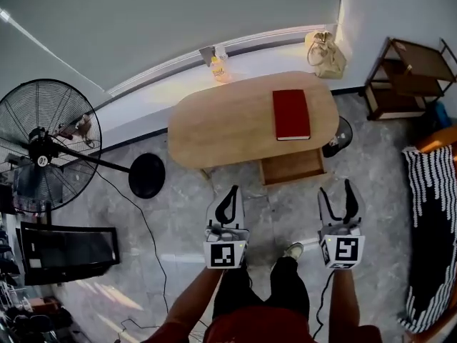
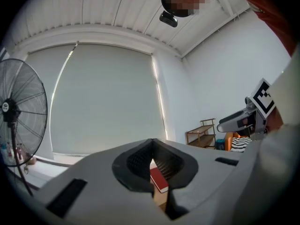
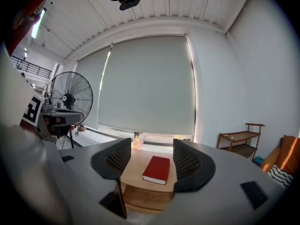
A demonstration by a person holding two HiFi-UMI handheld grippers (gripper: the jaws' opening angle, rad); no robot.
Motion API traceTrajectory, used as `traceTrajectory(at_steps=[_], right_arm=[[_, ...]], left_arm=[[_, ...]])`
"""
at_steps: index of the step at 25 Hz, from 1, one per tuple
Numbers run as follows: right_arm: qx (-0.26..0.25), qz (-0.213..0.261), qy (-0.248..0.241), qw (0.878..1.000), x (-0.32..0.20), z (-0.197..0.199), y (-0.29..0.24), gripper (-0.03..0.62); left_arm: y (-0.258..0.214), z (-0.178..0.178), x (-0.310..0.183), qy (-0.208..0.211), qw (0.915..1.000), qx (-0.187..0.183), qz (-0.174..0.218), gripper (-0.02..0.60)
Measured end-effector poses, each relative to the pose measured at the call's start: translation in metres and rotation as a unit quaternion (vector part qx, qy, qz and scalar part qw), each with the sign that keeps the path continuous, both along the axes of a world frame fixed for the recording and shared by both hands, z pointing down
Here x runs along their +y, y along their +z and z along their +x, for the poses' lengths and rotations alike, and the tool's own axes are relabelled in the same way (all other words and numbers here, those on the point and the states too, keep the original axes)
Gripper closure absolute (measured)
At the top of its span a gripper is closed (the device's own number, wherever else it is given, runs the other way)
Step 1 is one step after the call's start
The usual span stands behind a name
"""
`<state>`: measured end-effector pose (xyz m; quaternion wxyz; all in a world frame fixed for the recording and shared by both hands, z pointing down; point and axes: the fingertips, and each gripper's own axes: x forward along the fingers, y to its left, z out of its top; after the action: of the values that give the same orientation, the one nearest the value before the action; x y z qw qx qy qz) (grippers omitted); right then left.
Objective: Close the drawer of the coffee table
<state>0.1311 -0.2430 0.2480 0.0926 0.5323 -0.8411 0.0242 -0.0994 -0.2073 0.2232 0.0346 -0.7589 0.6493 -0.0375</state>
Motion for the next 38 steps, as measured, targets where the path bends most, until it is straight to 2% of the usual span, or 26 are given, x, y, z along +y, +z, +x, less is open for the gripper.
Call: traceTrajectory(at_steps=[6,13,16,21,24,30,34,38], right_arm=[[0.005,-0.022,0.008,1.0,-0.002,-0.031,0.097,0.332],[0.012,-0.047,0.025,0.999,-0.005,-0.053,0.264,0.326],[0.015,-0.046,0.022,0.999,-0.006,-0.06,0.336,0.324],[0.022,-0.027,0.02,0.999,-0.017,-0.06,0.447,0.322],[0.01,-0.013,0.022,1.0,-0.03,-0.058,0.503,0.322],[0.005,0.005,0.015,1.0,-0.037,-0.059,0.572,0.318],[0.0,0.005,0.014,1.0,-0.037,-0.06,0.585,0.313],[-0.023,0.002,0.044,0.999,-0.036,-0.05,0.588,0.313]], left_arm=[[0.105,-0.026,-0.016,0.026,0.9992,0.004,-0.031,0.574],[0.278,-0.044,-0.031,0.062,0.9966,-0.013,-0.053,0.574],[0.353,-0.049,-0.036,0.071,0.9961,-0.018,-0.05,0.574],[0.466,-0.053,-0.046,0.071,0.9962,0.005,-0.051,0.574],[0.522,-0.058,-0.059,0.072,0.997,0.004,-0.03,0.575],[0.595,-0.063,-0.066,0.091,0.9956,0.018,-0.011,0.574],[0.611,-0.061,-0.065,0.108,0.9941,0.012,0.003,0.574],[0.616,-0.067,-0.065,0.094,0.9955,0.017,0.005,0.574]])
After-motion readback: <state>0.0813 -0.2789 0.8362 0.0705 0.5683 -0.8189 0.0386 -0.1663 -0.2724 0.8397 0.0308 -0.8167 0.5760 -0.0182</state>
